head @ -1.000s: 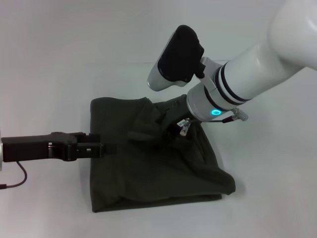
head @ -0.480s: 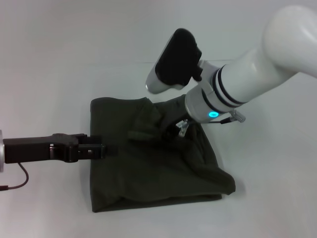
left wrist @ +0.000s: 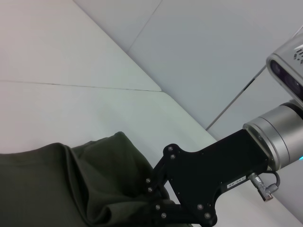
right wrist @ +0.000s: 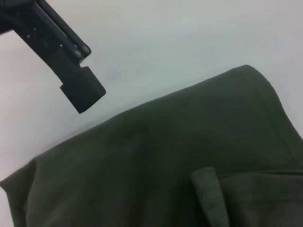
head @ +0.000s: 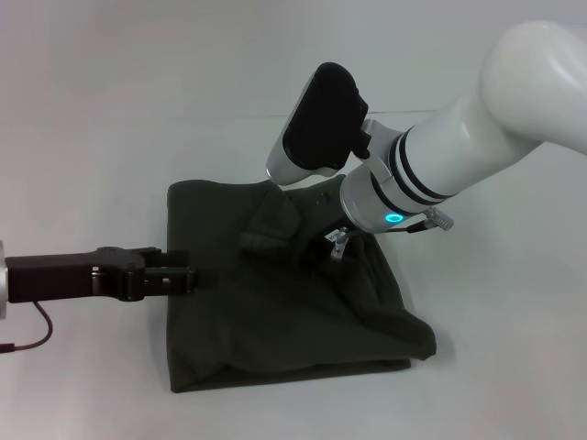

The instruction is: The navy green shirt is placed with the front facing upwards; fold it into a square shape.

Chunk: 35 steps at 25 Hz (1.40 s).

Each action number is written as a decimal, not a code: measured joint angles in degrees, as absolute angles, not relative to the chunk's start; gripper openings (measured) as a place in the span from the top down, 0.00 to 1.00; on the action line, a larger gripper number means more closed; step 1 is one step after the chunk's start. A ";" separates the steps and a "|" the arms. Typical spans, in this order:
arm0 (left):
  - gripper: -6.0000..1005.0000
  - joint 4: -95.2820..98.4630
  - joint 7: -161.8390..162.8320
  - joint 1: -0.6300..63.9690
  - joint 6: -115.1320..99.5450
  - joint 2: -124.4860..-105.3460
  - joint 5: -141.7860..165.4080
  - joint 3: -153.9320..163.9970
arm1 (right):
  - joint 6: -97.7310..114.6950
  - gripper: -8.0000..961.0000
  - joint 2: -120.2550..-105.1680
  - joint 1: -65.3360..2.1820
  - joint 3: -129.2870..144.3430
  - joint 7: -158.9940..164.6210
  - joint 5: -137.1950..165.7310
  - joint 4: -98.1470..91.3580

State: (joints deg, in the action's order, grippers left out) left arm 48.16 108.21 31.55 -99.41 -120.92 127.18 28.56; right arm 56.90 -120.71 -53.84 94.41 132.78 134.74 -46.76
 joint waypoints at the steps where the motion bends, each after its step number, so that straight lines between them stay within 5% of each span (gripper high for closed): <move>1: 0.10 48.16 108.12 31.55 -99.43 -120.92 127.18 28.56 | 56.93 0.78 -120.70 -53.82 94.40 132.78 134.74 -46.76; 12: 0.10 48.16 107.99 31.42 -99.85 -120.92 127.18 28.56 | 56.51 0.96 -120.27 -51.63 92.61 134.39 133.93 -49.02; 35: 0.10 48.07 107.93 31.00 -100.02 -120.99 127.22 30.09 | 54.42 0.96 -119.76 -40.69 75.13 135.99 134.56 -50.94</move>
State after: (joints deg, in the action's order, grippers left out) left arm 48.07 107.93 31.00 -100.02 -120.99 127.22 30.09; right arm 54.42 -119.76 -40.69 75.13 135.99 134.56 -50.94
